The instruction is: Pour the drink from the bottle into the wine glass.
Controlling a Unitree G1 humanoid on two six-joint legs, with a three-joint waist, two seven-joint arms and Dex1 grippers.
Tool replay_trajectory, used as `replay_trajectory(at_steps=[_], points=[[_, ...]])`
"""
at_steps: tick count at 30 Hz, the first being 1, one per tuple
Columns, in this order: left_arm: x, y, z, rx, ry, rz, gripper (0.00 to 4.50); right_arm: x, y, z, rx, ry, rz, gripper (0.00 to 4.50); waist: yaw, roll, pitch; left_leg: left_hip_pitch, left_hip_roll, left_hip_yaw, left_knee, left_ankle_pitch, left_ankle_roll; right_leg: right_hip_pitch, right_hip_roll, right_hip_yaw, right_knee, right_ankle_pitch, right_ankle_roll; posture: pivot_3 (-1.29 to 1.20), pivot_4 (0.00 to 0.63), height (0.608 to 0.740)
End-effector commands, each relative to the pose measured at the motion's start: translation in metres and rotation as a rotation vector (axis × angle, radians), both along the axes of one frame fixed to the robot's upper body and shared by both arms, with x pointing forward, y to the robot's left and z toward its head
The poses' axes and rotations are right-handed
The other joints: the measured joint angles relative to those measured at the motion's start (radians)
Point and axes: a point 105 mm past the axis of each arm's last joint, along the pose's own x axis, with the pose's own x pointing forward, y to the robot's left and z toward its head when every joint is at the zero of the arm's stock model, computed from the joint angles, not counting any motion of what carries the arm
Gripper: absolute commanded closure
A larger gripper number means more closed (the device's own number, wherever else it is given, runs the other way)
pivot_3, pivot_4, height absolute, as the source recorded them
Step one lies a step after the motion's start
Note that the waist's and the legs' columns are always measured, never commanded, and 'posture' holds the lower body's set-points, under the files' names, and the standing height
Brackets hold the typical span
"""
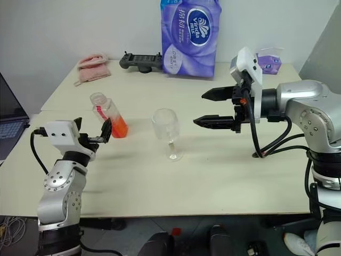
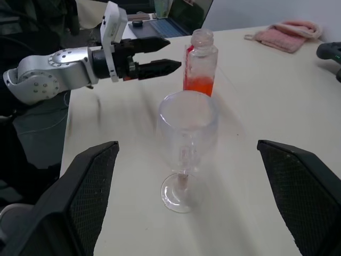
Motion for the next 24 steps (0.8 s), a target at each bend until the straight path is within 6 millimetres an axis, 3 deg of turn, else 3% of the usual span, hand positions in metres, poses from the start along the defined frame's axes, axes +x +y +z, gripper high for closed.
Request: replay_trajectory(at_steps=[1, 8, 16, 19, 24], points=[[0.006, 0.003, 0.011, 0.029, -0.022, -0.016, 0.00, -0.002, 0.001, 0.013, 0.016, -0.055, 0.016, 0.07, 0.000, 0.000, 0.000, 0.000, 0.000, 0.000, 0.000, 0.000, 0.000, 0.000, 0.000, 0.000, 0.000, 0.000, 0.000, 0.00, 0.150, 0.740], [0.042, 0.003, 0.010, 0.052, -0.007, -0.048, 0.00, -0.003, 0.004, 0.016, 0.024, -0.081, 0.028, 0.07, 0.001, 0.000, 0.000, 0.000, -0.001, 0.000, 0.000, 0.000, 0.000, 0.000, 0.001, -0.001, 0.000, 0.000, 0.000, 0.00, 0.150, 0.740], [0.063, 0.000, 0.010, 0.076, -0.022, -0.071, 0.00, -0.001, 0.004, 0.016, 0.047, -0.070, 0.016, 0.07, 0.000, 0.000, 0.000, -0.001, -0.001, 0.000, -0.001, 0.000, 0.000, -0.002, 0.000, -0.001, 0.001, 0.000, 0.000, 0.00, 0.150, 0.740], [0.065, -0.001, 0.011, 0.082, -0.034, -0.079, 0.61, 0.000, 0.003, 0.016, 0.048, -0.069, 0.008, 0.00, 0.000, 0.000, 0.000, 0.000, -0.001, 0.000, 0.000, 0.000, 0.000, -0.002, 0.000, -0.001, 0.001, 0.000, 0.000, 0.00, 0.150, 0.740], [0.064, 0.000, 0.009, 0.084, -0.034, -0.079, 2.22, 0.001, 0.002, 0.016, 0.055, -0.073, -0.006, 0.00, 0.000, 0.000, 0.000, -0.001, 0.000, 0.000, 0.000, 0.000, 0.000, -0.002, -0.001, -0.001, 0.001, 0.000, 0.000, 0.00, 0.150, 0.740]])
